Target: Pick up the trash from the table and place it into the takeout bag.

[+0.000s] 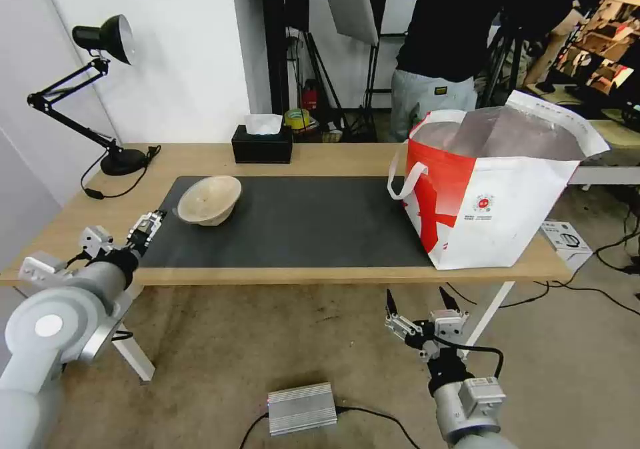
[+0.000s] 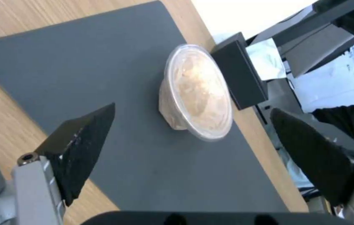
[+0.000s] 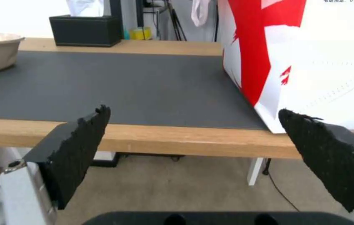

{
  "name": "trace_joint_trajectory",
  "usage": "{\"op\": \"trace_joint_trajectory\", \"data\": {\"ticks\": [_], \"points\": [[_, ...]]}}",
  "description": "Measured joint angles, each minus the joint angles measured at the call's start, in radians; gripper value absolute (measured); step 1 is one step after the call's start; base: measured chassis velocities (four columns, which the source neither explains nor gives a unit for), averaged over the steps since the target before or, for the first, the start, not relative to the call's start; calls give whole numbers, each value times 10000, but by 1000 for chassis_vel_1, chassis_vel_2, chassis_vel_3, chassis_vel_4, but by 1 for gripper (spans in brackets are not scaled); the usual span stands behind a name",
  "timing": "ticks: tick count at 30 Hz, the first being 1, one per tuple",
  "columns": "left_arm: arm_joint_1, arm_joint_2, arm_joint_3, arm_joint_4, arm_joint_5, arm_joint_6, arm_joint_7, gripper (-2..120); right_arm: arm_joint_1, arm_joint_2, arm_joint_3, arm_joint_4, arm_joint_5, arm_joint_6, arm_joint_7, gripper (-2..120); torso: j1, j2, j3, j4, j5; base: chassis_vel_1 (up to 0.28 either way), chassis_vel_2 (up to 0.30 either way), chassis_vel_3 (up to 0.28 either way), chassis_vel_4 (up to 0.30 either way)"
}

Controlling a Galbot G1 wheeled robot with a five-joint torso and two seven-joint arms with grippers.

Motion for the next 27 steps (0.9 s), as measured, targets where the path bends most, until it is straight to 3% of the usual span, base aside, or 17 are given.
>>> {"op": "trace_joint_trajectory", "data": {"ticks": [13,27], "points": [[-952,147,265,558,-1307,393,-206,100,0,0,0,0,0,0,0,100,0,1,0,-1,1,0,0,0,0],[-1535,78,620,1074,-1630,530,-193,100,0,0,-1,0,0,0,0,100,0,0,0,-1,1,0,0,0,0]]}}
